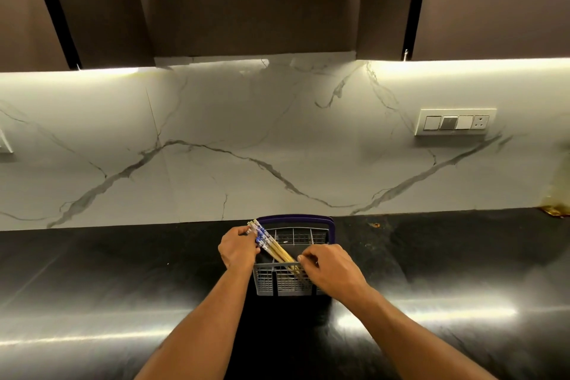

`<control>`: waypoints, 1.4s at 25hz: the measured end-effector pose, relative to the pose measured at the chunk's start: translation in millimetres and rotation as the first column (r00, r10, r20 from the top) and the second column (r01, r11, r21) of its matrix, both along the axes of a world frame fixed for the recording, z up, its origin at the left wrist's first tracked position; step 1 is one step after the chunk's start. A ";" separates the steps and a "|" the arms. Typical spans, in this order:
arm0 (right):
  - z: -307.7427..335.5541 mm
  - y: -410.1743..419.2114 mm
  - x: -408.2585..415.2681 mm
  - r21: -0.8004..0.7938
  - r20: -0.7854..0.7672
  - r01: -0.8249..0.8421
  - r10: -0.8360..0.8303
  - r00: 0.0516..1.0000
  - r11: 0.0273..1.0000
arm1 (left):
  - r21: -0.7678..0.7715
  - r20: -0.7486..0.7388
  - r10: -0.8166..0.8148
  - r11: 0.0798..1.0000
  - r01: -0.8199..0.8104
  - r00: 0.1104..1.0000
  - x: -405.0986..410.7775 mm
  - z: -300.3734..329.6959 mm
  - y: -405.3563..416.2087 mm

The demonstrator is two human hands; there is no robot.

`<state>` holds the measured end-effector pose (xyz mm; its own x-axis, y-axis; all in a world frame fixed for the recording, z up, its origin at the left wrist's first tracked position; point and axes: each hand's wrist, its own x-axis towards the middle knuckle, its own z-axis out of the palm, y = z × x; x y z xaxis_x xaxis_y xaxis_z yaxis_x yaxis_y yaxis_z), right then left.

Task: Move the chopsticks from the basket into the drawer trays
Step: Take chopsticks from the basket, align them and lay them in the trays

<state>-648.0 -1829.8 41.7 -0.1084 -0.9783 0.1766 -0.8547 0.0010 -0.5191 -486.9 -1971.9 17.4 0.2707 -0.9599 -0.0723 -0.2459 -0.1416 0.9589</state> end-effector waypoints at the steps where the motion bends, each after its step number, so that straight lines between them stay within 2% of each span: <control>1: -0.8 0.3 -0.7 0.006 0.001 -0.002 0.002 1.000 1.000 | -0.004 0.004 -0.011 1.000 0.011 1.000 2.4 1.1 -0.6; 6: -0.5 7.8 2.2 -0.011 0.011 -0.007 0.007 1.000 1.000 | -0.068 0.049 -0.066 0.995 0.069 0.997 18.3 19.5 5.1; 10: 6.1 10.6 6.7 -0.059 0.037 0.026 -0.023 0.999 0.998 | -0.201 0.102 -0.135 0.968 0.153 0.986 34.7 59.0 5.4; 15: 30.5 9.6 19.6 -0.184 0.118 0.037 -0.016 0.993 0.982 | -0.338 0.171 -0.335 0.864 0.374 0.927 54.3 135.7 19.5; 19: 63.4 7.7 30.7 -0.222 0.229 0.060 -0.008 0.973 0.973 | -0.339 0.276 -0.522 0.733 0.590 0.807 50.4 193.2 48.1; 22: 83.8 13.9 38.3 -0.252 0.291 0.066 0.011 0.957 0.965 | -0.344 0.311 -0.606 0.647 0.681 0.732 40.6 223.3 74.5; 28: 100.9 39.0 40.6 -0.283 0.467 0.095 0.051 0.883 0.954 | -0.382 0.329 -0.651 0.570 0.727 0.684 30.9 249.8 106.7; 35: 114.3 58.6 27.4 -0.245 0.538 0.037 0.104 0.837 0.969 | -0.440 0.282 -0.680 0.536 0.721 0.677 23.7 249.2 122.2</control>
<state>-620.5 -1771.1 156.0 -0.2231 -0.9193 0.3242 -0.4314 -0.2051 -0.8785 -463.2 -1849.7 266.6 -0.5193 -0.7347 0.4367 -0.1268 0.5715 0.8107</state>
